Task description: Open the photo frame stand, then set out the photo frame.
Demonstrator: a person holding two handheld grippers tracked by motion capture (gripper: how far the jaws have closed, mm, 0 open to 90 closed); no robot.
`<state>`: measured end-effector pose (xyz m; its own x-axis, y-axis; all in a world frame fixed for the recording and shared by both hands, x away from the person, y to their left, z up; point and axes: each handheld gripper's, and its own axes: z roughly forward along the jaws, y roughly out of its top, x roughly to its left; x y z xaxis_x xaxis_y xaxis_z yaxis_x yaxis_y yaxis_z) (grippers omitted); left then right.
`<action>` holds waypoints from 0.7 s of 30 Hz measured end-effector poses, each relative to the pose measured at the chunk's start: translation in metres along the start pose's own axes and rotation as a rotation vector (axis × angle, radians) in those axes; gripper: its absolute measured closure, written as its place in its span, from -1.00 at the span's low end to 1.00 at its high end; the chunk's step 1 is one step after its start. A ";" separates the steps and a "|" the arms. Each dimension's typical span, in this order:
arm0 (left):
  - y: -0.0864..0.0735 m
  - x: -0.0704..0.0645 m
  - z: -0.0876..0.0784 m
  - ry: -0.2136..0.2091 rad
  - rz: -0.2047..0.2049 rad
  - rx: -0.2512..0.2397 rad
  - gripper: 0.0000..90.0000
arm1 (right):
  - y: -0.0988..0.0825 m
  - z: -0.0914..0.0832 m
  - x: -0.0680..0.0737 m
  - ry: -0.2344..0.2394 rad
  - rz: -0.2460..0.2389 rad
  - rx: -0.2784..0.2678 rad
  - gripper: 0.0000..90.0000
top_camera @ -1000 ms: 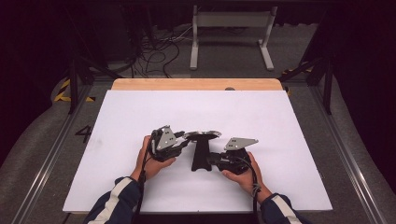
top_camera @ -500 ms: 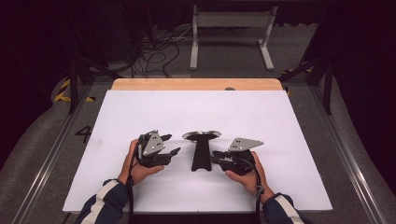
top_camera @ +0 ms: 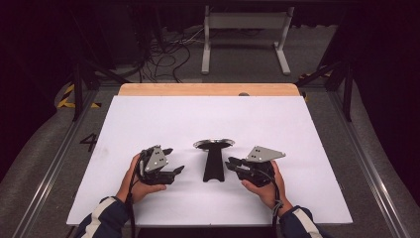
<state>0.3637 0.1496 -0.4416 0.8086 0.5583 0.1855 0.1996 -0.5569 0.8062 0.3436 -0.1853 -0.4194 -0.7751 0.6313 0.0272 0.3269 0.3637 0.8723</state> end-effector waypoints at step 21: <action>0.021 0.009 0.031 0.011 -0.033 -0.050 -0.28 | 0.003 0.012 0.026 0.004 -0.039 0.005 0.96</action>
<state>0.3924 0.1242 -0.4408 0.7958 0.5828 0.1644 0.1979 -0.5069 0.8390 0.3307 -0.1592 -0.4222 -0.7894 0.6138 -0.0053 0.2986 0.3915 0.8704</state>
